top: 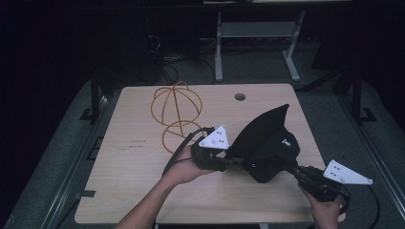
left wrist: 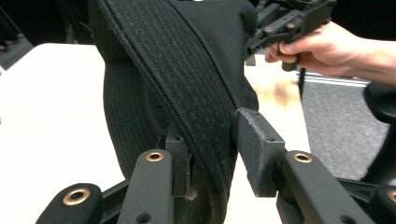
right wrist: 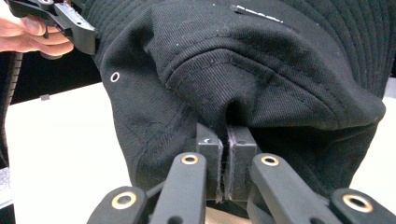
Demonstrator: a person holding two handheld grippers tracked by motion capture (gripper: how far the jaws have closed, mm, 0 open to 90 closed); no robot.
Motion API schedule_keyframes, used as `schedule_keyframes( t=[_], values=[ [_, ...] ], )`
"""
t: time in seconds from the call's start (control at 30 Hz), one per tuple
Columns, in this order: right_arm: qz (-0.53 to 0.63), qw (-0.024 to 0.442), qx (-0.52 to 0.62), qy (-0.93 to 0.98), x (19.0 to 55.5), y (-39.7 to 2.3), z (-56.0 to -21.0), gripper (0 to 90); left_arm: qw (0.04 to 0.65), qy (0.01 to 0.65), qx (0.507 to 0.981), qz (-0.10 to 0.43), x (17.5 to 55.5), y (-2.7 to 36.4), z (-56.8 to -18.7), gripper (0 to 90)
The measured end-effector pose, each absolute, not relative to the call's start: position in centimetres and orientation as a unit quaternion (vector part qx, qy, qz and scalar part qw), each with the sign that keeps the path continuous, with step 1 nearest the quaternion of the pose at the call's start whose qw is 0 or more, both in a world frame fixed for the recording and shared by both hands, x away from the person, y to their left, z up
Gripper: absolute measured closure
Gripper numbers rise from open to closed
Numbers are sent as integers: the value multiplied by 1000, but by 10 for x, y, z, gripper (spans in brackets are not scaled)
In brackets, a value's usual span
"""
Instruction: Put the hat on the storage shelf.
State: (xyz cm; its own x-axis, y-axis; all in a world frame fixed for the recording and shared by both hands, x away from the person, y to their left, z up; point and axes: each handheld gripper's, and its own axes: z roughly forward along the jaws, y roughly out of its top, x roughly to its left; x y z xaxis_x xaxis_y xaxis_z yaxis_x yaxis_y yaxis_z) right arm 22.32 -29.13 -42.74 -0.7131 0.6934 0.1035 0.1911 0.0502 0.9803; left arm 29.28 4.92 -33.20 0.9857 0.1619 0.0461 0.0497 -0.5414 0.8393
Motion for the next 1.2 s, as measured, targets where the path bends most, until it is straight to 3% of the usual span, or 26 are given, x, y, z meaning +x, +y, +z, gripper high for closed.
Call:
schedule_keyframes(
  t=[0.3,1.2],
  values=[
    [610,207,320,694,223,-299,-424,866,454,57,886,77,287,56,-332,556],
    [607,233,311,693,234,-309,-380,869,435,78,893,90,271,94,-353,473]
  ],
)
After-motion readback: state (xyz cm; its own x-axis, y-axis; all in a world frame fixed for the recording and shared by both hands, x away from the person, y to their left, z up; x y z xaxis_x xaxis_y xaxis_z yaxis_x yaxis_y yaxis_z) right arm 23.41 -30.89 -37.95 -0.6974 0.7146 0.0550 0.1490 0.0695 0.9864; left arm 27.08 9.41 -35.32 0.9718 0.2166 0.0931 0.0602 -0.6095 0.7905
